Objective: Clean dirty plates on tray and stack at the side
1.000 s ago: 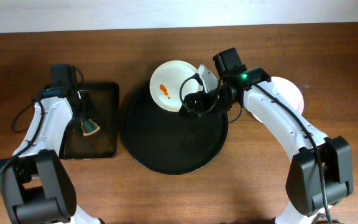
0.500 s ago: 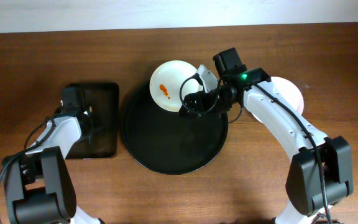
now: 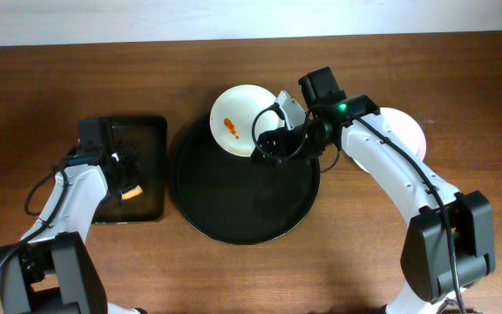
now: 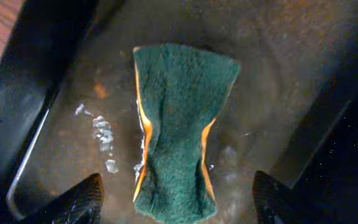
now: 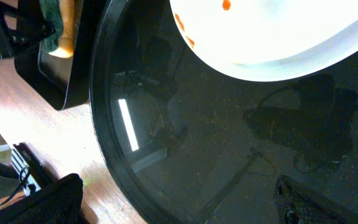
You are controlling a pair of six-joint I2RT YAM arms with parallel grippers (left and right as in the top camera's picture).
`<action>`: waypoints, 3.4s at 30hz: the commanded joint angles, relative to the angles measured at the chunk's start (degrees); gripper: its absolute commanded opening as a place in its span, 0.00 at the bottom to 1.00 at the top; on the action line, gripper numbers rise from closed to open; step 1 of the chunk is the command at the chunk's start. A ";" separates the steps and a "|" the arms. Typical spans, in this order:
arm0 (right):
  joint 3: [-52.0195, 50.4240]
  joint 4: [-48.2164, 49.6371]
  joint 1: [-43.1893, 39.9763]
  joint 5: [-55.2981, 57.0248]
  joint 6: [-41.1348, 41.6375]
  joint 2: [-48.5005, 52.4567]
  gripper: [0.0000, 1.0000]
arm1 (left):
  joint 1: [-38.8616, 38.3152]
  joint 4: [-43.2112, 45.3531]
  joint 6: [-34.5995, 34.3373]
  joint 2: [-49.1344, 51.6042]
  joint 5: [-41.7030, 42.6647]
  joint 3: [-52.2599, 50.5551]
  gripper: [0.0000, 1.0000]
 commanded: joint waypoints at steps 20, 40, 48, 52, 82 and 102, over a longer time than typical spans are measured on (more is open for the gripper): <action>0.87 1.53 0.09 0.13 -0.20 -0.20 0.99 | 0.11 -14.16 4.74 -8.52 19.71 21.11 0.00; 23.30 -10.27 -1.64 14.45 -0.83 -0.35 0.99 | -4.52 -19.98 11.89 -3.04 23.39 22.21 0.00; 23.71 -16.96 -7.69 6.86 -2.32 -0.46 0.99 | -26.12 -18.53 4.09 11.80 15.37 21.92 0.00; 23.71 -18.03 -7.80 5.46 -4.13 -0.46 0.99 | -29.38 -17.66 2.34 20.48 10.34 21.92 0.00; 23.69 -20.59 -6.62 11.80 -2.99 -0.46 0.79 | -27.04 -17.77 4.90 -0.52 19.82 17.99 0.00; 10.82 19.58 -2.29 24.20 -11.74 12.37 0.91 | -25.38 -21.88 4.59 -1.36 6.16 18.99 0.00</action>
